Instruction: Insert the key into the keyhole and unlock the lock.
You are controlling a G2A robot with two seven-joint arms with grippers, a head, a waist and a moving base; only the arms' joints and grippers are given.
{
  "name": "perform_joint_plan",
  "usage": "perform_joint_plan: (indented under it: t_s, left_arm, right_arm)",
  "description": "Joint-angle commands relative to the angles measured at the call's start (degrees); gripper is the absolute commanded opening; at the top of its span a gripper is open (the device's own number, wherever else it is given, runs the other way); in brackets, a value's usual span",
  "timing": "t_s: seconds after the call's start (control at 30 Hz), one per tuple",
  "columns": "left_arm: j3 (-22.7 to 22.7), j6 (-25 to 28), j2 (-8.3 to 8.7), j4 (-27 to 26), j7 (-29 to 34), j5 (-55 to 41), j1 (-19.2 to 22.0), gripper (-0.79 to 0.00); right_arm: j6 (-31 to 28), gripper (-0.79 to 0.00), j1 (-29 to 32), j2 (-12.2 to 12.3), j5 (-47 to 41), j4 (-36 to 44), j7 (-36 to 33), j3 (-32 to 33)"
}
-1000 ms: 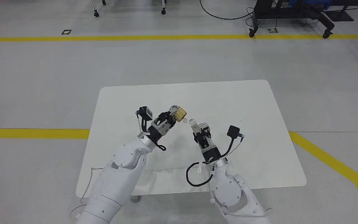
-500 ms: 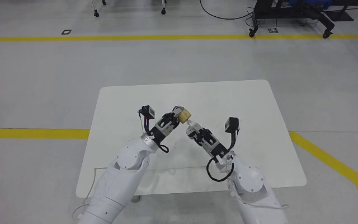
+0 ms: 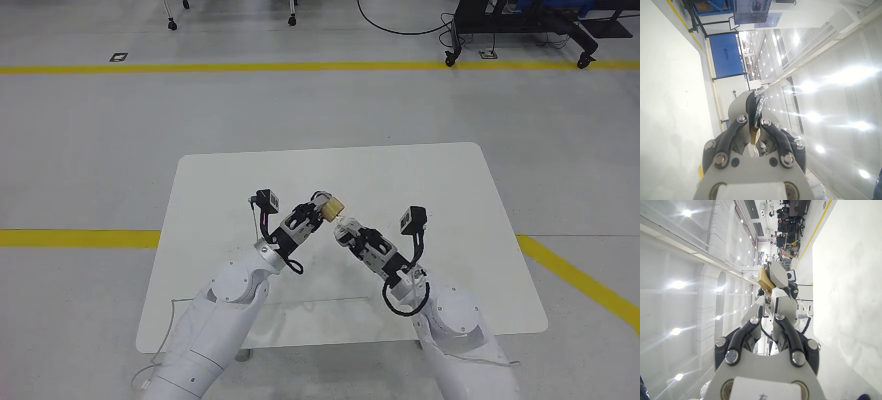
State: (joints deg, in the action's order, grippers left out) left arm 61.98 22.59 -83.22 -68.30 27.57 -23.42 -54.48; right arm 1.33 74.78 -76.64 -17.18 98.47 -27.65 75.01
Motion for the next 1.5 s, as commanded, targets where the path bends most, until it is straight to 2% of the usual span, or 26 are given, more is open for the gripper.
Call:
perform_joint_plan:
  t_s: [0.0, 0.17, 0.2, 0.23, 0.27, 0.6, 0.9, 1.03, 1.33, 1.47]
  left_arm:
    - [0.0, -0.1, -0.01, 0.0, 0.2, 0.1, 0.0, -0.785]
    - [0.2, 0.0, -0.07, 0.0, 0.3, 0.3, 0.0, -0.785]
    - [0.2, 0.1, -0.07, 0.0, 0.3, 0.4, -0.1, -0.785]
    - [0.2, 0.2, -0.08, 0.0, 0.4, 0.6, -0.1, -0.785]
    - [0.3, 0.6, -0.08, 0.0, 0.4, 0.7, -0.1, -0.785]
    - [0.4, 4.2, 0.02, 0.1, 1.6, 3.8, -0.4, -0.785]
    - [0.5, 10.5, 0.10, 0.1, 1.7, 6.8, -1.0, -0.785]
    - [0.8, 11.8, 0.16, -0.1, 1.7, 7.3, -1.2, -0.785]
    - [1.7, 12.5, 0.40, -0.1, 2.5, 7.0, -1.6, -0.785]
    - [2.0, 11.8, 0.54, -0.1, 3.0, 6.7, -1.8, -0.785]
  right_arm:
    - [1.1, -0.723, -0.5, 0.0, -0.7, -0.4, 0.2, -0.1]
    - [3.7, -0.696, -1.6, 0.0, -3.2, -1.4, -0.4, -0.3]
    - [4.4, -0.717, -1.8, 0.0, -3.9, -1.6, -0.9, -0.3]
    - [5.0, -0.776, -2.1, 0.0, -4.6, -1.8, -1.3, -0.2]
    - [5.5, -0.785, -2.3, 0.0, -5.4, -2.1, -1.7, -0.1]
    - [9.5, -0.785, -3.7, 0.5, -11.6, -4.0, -7.9, 1.2]
    - [16.6, -0.785, -5.8, 1.1, -21.0, -7.6, -16.9, 3.4]
    - [19.3, -0.785, -6.8, 1.5, -23.8, -9.3, -20.2, 4.2]
    - [19.3, -0.785, -7.2, 2.0, -26.0, -10.3, -20.8, 5.1]
    - [16.4, -0.785, -6.4, 2.4, -24.9, -9.0, -20.3, 6.3]
